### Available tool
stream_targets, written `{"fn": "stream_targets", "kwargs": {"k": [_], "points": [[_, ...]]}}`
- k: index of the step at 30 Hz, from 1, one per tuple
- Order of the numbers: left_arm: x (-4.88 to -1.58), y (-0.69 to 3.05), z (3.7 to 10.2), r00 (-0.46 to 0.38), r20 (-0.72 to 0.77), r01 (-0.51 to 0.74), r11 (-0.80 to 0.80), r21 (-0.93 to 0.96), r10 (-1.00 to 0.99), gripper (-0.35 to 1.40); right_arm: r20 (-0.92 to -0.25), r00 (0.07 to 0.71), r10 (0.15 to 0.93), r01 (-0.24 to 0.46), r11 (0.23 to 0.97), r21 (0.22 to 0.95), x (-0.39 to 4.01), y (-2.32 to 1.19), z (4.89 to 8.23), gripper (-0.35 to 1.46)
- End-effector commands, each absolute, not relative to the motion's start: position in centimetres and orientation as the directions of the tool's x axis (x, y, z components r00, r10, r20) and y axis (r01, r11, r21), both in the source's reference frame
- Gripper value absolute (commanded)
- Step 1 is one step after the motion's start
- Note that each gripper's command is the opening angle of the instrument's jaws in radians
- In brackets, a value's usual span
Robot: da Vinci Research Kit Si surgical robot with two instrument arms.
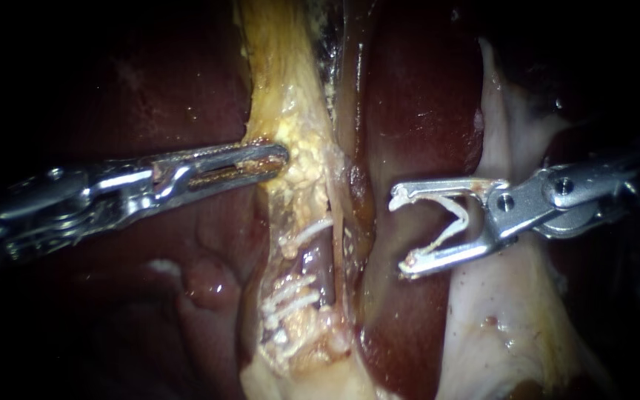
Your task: Clipping first clip right tube
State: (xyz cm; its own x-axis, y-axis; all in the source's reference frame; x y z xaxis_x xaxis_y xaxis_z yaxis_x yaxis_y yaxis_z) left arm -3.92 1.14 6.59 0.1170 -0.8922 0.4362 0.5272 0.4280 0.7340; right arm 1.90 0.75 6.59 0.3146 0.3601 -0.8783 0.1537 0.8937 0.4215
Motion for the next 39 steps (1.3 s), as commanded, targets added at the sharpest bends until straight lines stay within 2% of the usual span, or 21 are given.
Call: {"fn": "stream_targets", "kwargs": {"k": [1,11,16,31,39], "points": [[-3.92,1.14,6.60,0.117,0.437,0.527,0.428,0.734,-0.892,-0.35,-0.878,0.315,0.360,0.154,0.894,0.421,1.90,0.75,6.59,0.59],[-3.88,1.14,6.51,0.118,0.434,0.525,0.427,0.736,-0.893,-0.35,-0.879,0.315,0.358,0.154,0.895,0.419,1.92,0.72,6.61,0.59],[-3.76,1.20,6.30,0.121,0.424,0.522,0.421,0.742,-0.898,-0.35,-0.859,0.321,0.399,0.143,0.876,0.460,1.98,0.63,6.69,0.60],[-3.37,1.37,5.63,0.061,0.455,0.522,0.417,0.744,-0.889,-0.35,-0.789,0.341,0.511,0.142,0.802,0.581,2.40,0.26,7.16,0.60],[-3.28,1.39,5.34,0.045,0.469,0.517,0.423,0.745,-0.882,-0.35,-0.779,0.346,0.523,0.136,0.794,0.593,2.53,0.18,7.41,0.60]]}}
